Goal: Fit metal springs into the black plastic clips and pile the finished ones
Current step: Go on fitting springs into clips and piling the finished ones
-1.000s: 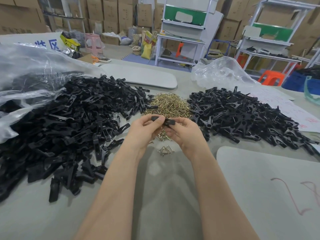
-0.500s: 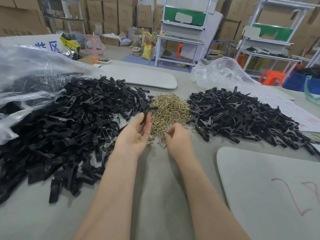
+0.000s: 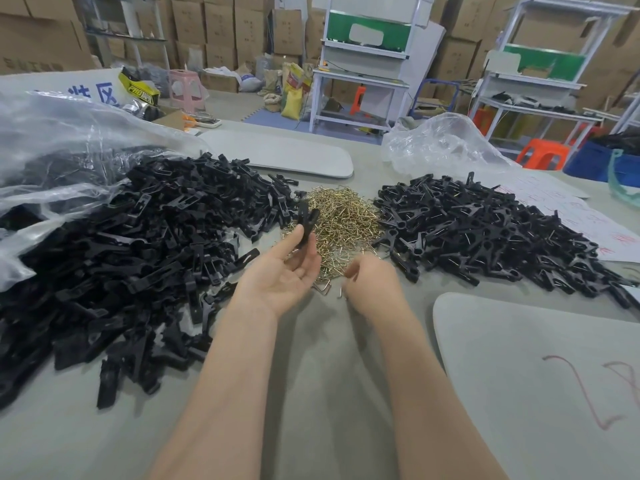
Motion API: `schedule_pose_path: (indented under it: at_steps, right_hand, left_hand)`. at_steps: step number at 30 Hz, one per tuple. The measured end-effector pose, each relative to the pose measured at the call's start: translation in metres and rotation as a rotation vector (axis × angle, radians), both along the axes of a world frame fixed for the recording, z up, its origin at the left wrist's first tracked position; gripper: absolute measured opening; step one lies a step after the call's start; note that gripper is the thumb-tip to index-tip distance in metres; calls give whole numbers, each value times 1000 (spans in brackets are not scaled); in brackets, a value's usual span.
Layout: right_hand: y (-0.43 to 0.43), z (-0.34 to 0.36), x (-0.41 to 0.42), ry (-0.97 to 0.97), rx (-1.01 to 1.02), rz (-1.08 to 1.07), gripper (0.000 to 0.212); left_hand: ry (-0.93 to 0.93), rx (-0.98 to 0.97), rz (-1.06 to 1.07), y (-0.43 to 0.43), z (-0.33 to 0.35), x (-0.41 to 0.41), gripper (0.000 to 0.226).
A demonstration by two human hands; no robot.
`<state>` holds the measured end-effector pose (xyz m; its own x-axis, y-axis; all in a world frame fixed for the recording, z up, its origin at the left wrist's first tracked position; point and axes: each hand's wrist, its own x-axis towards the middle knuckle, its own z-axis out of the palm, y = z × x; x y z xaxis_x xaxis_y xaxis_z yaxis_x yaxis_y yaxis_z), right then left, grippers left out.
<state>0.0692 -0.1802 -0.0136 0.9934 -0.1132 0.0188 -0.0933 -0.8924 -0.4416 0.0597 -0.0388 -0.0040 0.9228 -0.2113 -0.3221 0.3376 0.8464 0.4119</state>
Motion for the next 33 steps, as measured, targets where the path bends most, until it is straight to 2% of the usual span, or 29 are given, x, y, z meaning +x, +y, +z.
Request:
schedule_pose_path:
  at_steps: [2, 4, 10, 14, 16, 18, 20, 22, 23, 25, 27, 33]
  right_hand:
    - [-2, 1, 0, 43, -45, 22, 16]
    - [-1, 2, 0, 75, -74, 39, 18]
    - [0, 1, 1, 112, -107, 46, 17]
    - [-1, 3, 0, 170, -135, 81, 10]
    - [0, 5, -1, 204, -160, 94, 11]
    - [2, 6, -2, 208, -170, 101, 10]
    - [1, 7, -1, 145, -86, 67, 11]
    - [-4, 9, 0, -41, 184, -47, 5]
    - [-6, 11, 0, -152, 371, -98, 7]
    - [-11, 15, 0, -291, 747, -108, 10]
    - [-14, 18, -2, -308, 993, -82, 11]
    - [-17, 22, -3, -296, 1123, -94, 16]
  left_hand:
    - [26, 27, -10, -1, 0, 0, 25]
    - [35, 17, -10, -2, 0, 0, 27]
    - [-12, -70, -19, -3, 4, -2, 23]
    - [-56, -48, -14, -4, 6, -4, 20]
    - [-74, 25, 30, -5, 6, -4, 10]
    - [-113, 255, 123, -8, 4, -1, 6]
    - [-168, 725, 250, -11, -1, 2, 13]
    - [-289, 1249, 361, -12, -6, 1, 18]
    - [-373, 1417, 387, -13, -8, -1, 21]
    - [-537, 1578, 363, -17, -12, -1, 20]
    - [-647, 1688, 326, -21, -15, 0, 18]
    - [-771, 1797, 357, -22, -17, -1, 23]
